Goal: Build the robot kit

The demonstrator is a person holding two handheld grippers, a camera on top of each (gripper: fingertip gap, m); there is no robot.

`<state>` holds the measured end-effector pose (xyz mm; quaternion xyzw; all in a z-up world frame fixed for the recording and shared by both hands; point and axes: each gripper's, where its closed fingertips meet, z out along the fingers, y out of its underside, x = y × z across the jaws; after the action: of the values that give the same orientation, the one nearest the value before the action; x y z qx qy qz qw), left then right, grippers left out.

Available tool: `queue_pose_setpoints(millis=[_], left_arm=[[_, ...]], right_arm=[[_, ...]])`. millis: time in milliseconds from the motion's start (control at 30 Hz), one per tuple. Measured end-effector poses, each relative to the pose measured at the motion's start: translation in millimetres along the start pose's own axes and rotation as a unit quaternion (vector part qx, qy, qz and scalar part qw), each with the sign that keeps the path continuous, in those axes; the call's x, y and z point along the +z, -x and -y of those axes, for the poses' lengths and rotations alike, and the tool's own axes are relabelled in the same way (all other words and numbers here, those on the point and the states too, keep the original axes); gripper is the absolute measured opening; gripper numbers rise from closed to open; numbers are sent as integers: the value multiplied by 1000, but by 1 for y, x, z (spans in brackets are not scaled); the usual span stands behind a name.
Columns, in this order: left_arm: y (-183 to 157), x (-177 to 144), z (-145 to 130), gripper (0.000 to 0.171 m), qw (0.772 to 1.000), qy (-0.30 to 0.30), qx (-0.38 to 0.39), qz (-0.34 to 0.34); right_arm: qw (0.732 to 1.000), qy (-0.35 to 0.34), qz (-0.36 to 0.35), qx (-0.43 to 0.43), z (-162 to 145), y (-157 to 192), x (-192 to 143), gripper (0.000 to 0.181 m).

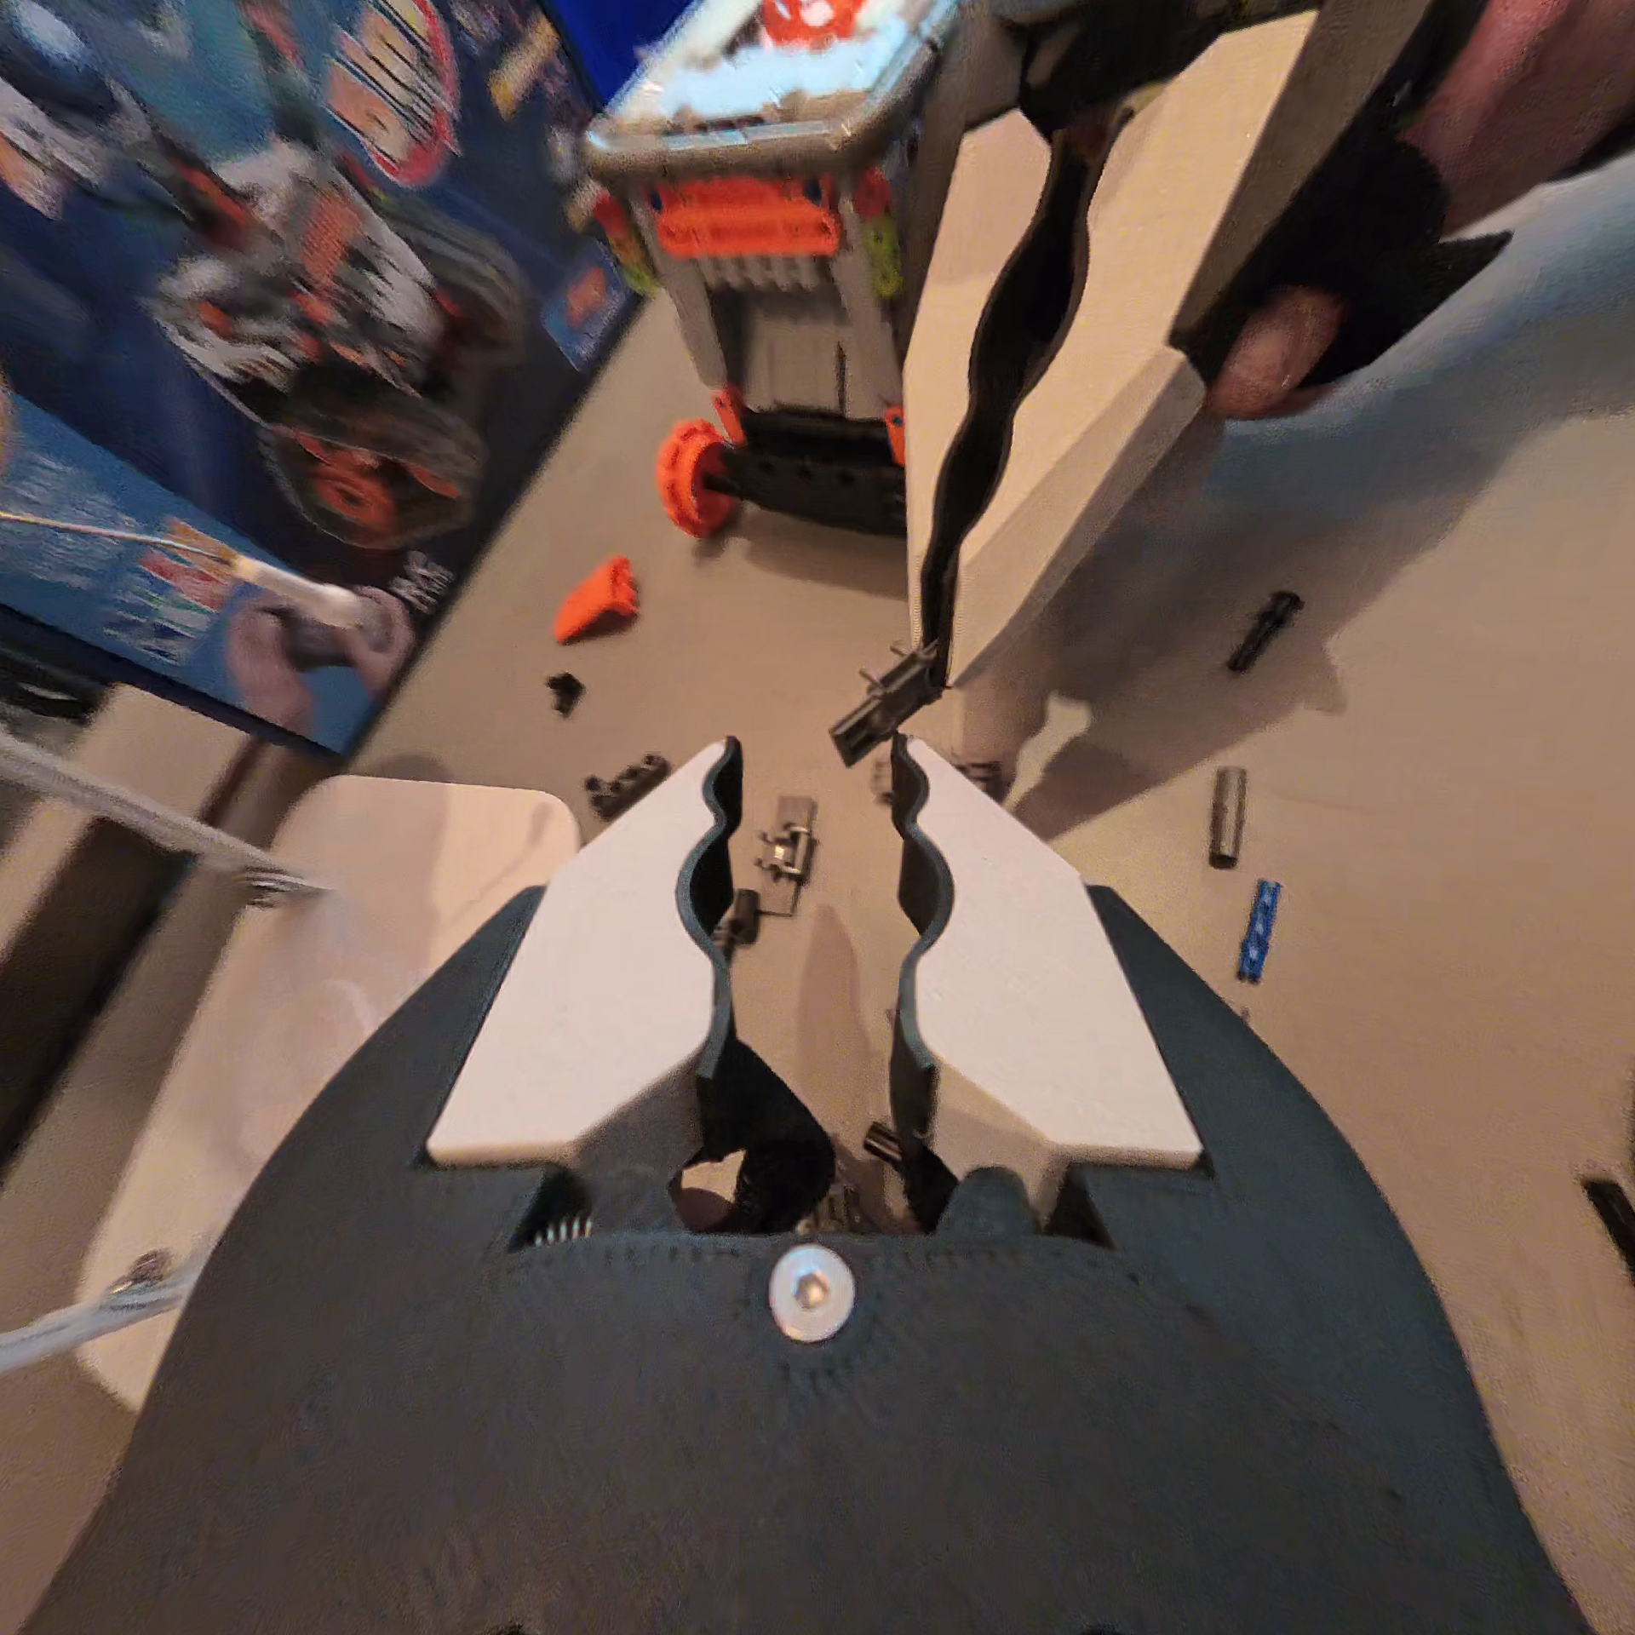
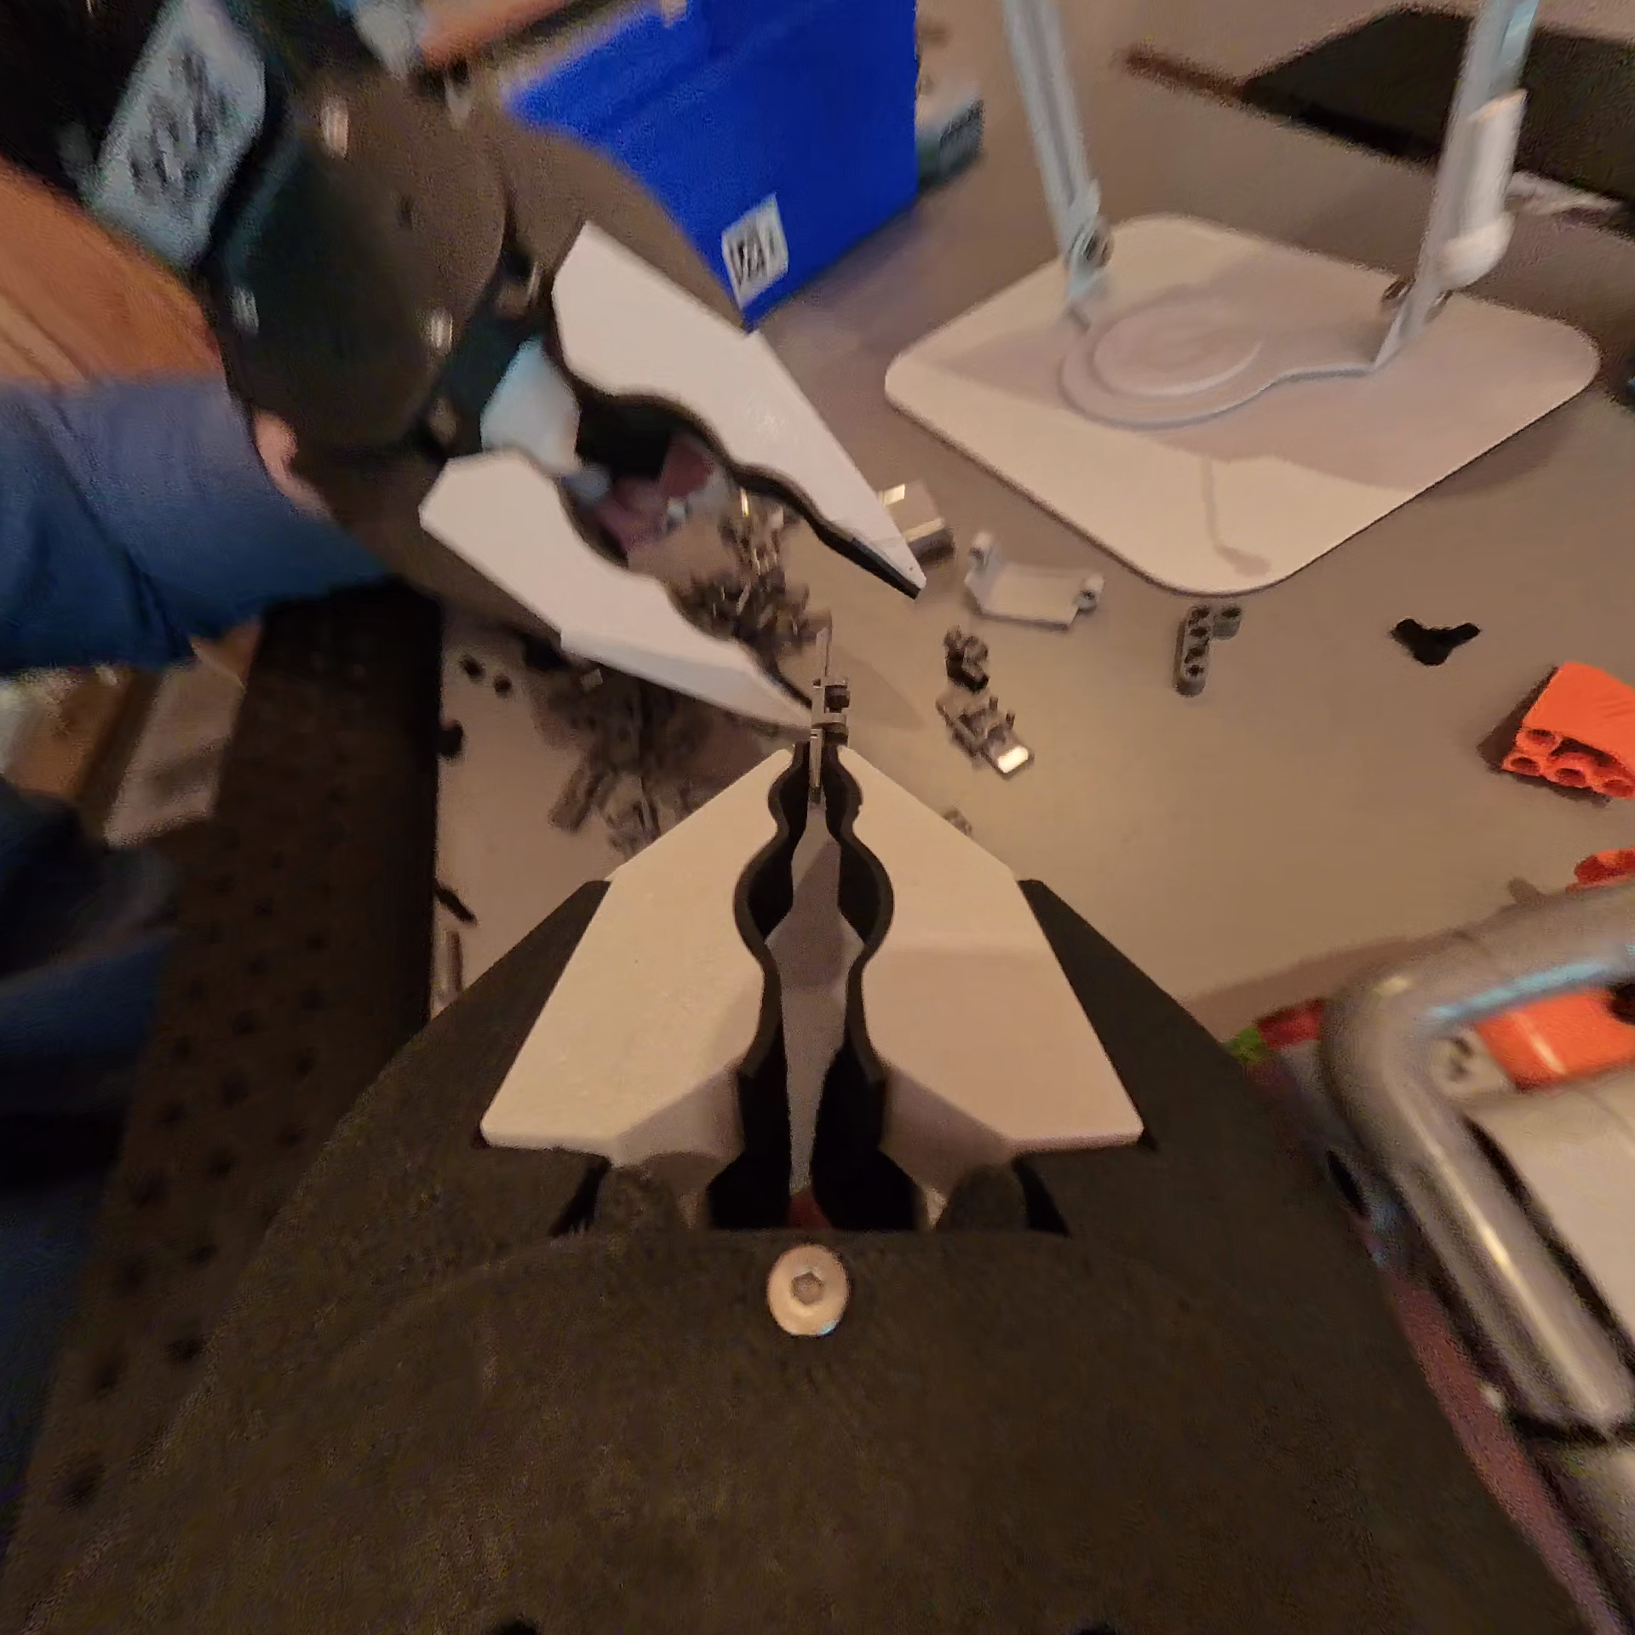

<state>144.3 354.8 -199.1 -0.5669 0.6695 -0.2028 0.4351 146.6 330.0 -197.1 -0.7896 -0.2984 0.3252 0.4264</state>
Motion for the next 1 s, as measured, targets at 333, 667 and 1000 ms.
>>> queue_pose_setpoints(millis=[333,667,1000], left_arm=[[5,7,19,38,993,-22,65,94],[13,5,18,37,991,-37,62,114],[20,-2,28,36,981,-56,82,165]], right_arm=[[995,-80,-12,64,22,-3,-2,0],[991,-104,-31,77,28,-5,0,0],[979,-165,-31,116,39,-4,-5,1]])
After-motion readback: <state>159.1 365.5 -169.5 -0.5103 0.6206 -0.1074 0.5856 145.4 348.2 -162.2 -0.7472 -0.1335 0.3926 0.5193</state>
